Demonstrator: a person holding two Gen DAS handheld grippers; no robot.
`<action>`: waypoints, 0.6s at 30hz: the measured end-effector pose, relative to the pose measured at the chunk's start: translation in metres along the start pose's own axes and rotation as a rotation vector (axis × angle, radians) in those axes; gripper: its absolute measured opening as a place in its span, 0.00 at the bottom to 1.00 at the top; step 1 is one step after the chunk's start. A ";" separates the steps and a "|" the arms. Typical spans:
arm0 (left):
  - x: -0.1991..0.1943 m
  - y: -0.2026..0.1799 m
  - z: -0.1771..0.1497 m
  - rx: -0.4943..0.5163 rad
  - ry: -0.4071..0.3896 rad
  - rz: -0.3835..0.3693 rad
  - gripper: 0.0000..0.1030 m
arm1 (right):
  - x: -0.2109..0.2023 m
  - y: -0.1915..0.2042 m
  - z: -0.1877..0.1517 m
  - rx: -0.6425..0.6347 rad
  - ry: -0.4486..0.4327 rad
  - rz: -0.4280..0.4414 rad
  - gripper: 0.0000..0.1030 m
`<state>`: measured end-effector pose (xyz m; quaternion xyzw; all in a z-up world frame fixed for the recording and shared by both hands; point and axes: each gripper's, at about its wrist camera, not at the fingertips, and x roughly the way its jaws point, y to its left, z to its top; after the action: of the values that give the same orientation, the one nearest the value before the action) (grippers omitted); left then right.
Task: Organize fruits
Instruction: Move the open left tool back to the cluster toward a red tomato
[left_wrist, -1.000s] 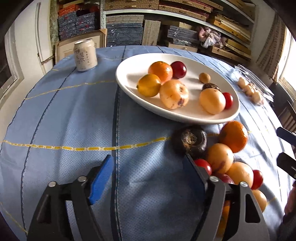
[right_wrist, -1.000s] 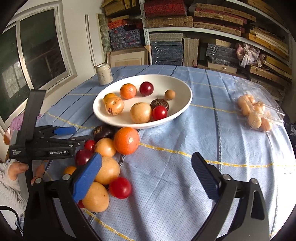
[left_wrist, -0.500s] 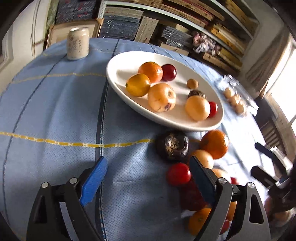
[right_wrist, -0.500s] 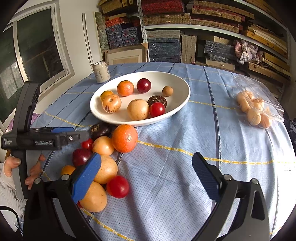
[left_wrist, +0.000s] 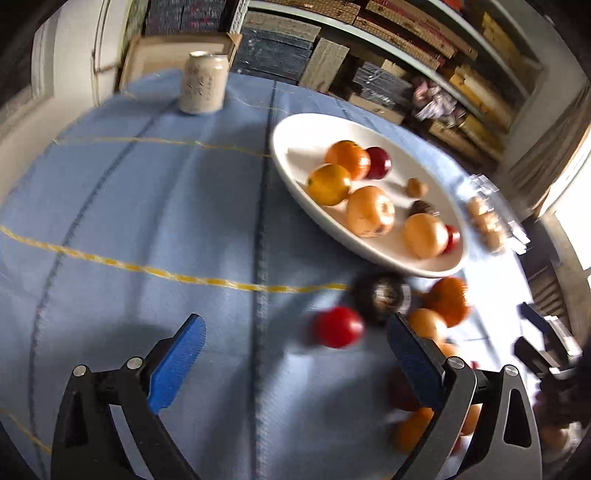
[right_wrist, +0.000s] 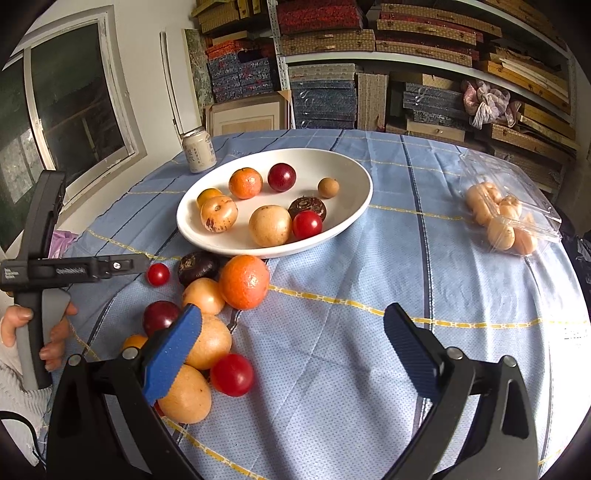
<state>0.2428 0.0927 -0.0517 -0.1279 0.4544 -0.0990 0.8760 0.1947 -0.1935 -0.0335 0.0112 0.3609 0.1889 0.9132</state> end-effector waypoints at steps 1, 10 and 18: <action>-0.001 -0.002 0.000 0.009 -0.009 -0.004 0.96 | 0.000 0.000 0.000 0.000 0.001 0.001 0.94; 0.014 -0.025 -0.008 0.141 -0.013 0.025 0.50 | 0.003 0.003 -0.002 -0.005 0.007 -0.001 0.94; 0.015 -0.052 -0.024 0.304 -0.002 0.039 0.47 | 0.003 0.001 -0.003 0.001 0.010 -0.003 0.94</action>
<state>0.2286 0.0357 -0.0598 0.0150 0.4356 -0.1493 0.8876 0.1945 -0.1917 -0.0373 0.0102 0.3656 0.1874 0.9117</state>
